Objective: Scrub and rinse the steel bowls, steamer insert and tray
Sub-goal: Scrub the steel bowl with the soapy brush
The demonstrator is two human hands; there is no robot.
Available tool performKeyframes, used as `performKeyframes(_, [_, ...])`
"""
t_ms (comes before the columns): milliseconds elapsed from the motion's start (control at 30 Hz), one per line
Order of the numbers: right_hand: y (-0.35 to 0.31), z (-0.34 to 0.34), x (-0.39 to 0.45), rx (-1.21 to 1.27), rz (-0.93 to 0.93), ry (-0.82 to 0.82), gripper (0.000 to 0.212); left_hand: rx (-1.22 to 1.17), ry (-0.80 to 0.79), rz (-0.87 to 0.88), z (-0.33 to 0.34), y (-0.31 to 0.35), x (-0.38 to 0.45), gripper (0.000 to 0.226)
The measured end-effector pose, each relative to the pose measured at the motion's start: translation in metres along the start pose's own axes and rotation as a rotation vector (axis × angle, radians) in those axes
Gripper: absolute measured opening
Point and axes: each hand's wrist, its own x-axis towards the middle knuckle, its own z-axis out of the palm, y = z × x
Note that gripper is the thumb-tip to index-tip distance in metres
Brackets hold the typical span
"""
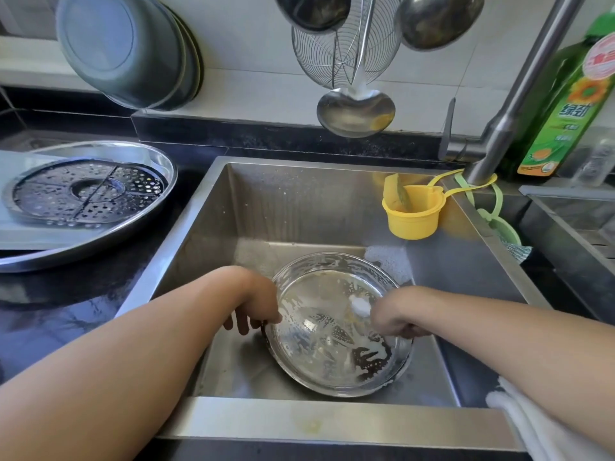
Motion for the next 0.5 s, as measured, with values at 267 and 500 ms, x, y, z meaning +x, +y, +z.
performKeyframes(267, [-0.005, -0.014, -0.011, -0.261, 0.001, -0.006, 0.026, 0.000, 0.044, -0.014, 0.002, 0.000, 0.003, 0.026])
performKeyframes(500, [-0.006, -0.005, -0.011, -0.450, 0.087, -0.218, 0.043, 0.066, 0.083, -0.012, 0.002, 0.002, 0.007, 0.019])
